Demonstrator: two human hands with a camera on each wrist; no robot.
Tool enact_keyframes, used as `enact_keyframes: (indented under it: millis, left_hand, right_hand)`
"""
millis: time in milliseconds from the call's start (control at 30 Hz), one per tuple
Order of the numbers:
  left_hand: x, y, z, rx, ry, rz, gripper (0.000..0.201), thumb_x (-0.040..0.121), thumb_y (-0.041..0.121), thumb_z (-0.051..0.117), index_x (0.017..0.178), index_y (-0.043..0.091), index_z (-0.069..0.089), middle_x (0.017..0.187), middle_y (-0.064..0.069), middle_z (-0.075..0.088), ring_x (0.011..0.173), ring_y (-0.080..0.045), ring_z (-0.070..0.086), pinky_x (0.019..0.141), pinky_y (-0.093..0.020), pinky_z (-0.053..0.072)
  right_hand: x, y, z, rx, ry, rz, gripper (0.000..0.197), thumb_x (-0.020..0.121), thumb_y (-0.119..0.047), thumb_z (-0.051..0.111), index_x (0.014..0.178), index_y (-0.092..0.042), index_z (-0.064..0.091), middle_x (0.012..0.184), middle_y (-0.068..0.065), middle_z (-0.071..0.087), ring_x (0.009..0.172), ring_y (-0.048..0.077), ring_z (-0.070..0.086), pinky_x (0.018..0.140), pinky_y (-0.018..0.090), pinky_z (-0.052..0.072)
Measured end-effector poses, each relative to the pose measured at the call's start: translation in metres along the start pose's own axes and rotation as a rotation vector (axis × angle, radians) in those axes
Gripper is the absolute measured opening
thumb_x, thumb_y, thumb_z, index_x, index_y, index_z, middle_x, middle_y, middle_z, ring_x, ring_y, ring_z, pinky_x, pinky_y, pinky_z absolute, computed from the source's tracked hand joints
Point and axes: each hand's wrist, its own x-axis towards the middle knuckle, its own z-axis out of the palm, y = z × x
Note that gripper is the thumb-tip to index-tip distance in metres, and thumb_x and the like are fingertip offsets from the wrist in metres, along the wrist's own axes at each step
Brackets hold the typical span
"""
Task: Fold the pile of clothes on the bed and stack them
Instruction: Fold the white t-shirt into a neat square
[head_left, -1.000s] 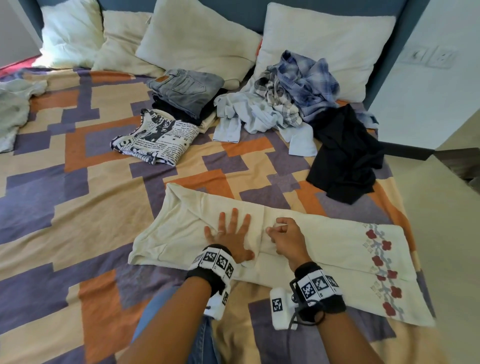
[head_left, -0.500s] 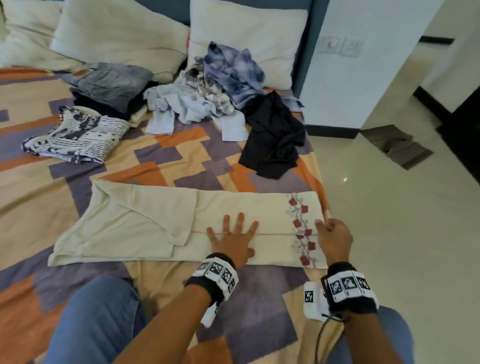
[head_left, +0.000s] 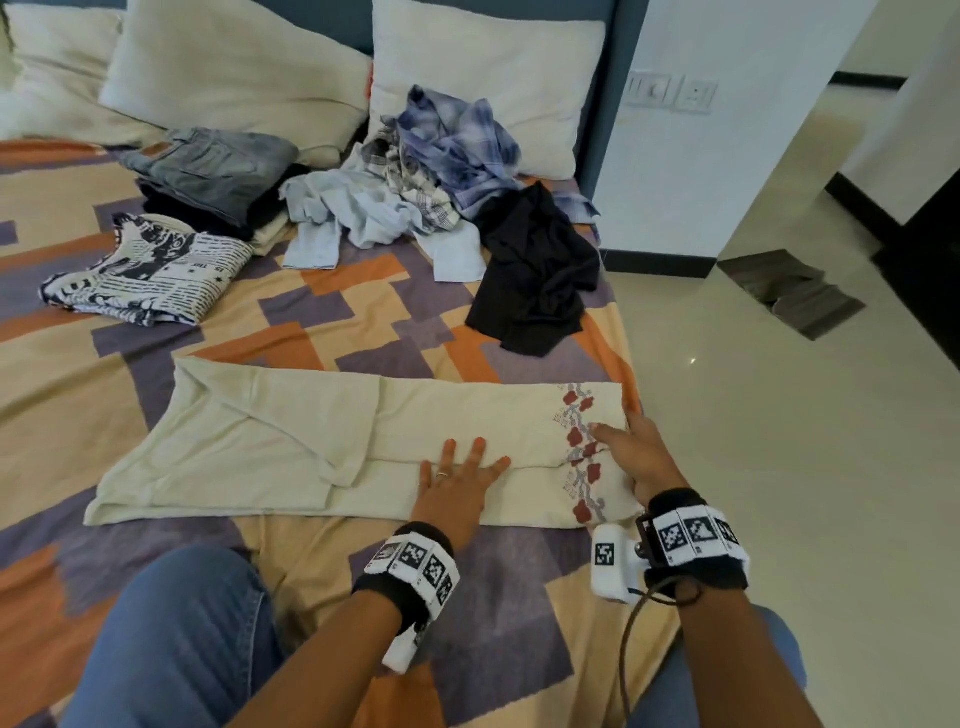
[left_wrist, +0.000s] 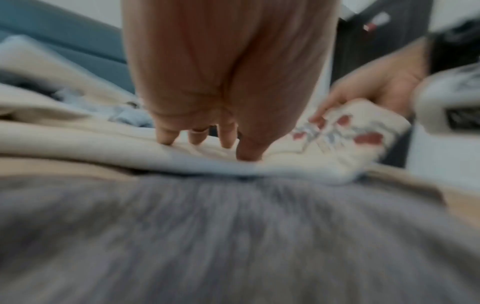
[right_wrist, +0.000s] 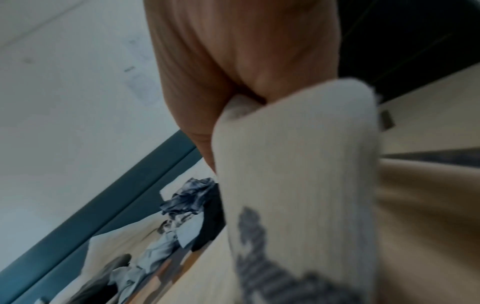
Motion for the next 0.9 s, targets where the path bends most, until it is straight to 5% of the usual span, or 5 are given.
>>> enact_keyframes:
  millis: [133,300,467,567,900]
  left_hand:
    - [-0.005,-0.028,-0.036,-0.902,0.265,-0.029,0.025,0.094,0.004,0.058,0.11,0.018,0.07,0.122,-0.008,0.065,0.111,-0.024,0.06,0.097,-0.034,0.045]
    - [-0.02,-0.073,-0.079,-1.609,0.301,-0.394,0.032,0.101,0.035,0.047,0.104,0.01,0.066,0.098,-0.012,0.071,0.082,-0.03,0.066,0.073,-0.034,0.05]
    - [-0.011,-0.114,-0.062,-1.452,0.231,-0.6,0.049,0.097,0.05,0.049,0.099,0.005,0.069,0.062,-0.008,0.064,0.049,-0.018,0.056,0.054,-0.027,0.049]
    - [-0.004,-0.12,-0.046,-1.292,0.269,-0.528,0.032,0.087,0.036,0.07,0.102,0.008,0.07,0.105,-0.013,0.071,0.091,-0.026,0.067,0.089,-0.042,0.054]
    - [-0.017,-0.092,-0.032,-0.996,0.544,-0.612,0.041,0.078,0.014,0.078,0.114,0.007,0.061,0.111,-0.012,0.067,0.103,-0.031,0.062,0.083,-0.032,0.046]
  right_hand:
    - [-0.014,-0.032,0.026,-0.239,0.041,-0.279,0.032,0.088,-0.025,0.061,0.118,-0.014,0.06,0.113,0.008,0.066,0.105,0.028,0.062,0.095,0.046,0.05]
    - [-0.042,-0.073,0.123,-0.45,-0.137,-0.461,0.033,0.095,-0.014,0.051,0.127,-0.009,0.05,0.116,0.017,0.062,0.106,0.035,0.06,0.091,0.044,0.048]
    - [-0.062,-0.059,0.193,-0.433,-0.543,-0.211,0.031,0.099,-0.027,0.053,0.128,-0.016,0.056,0.117,0.01,0.061,0.097,0.028,0.065,0.062,0.034,0.055]
    - [-0.066,-0.037,0.174,-0.171,-0.406,-0.154,0.017,0.1,-0.018,0.05,0.099,-0.013,0.066,0.092,0.008,0.069,0.071,0.019,0.064,0.054,0.027,0.051]
    - [-0.032,0.015,0.116,-0.213,0.037,-0.115,0.031,0.089,-0.036,0.068,0.103,-0.008,0.066,0.099,0.005,0.07,0.094,0.026,0.065,0.087,0.043,0.054]
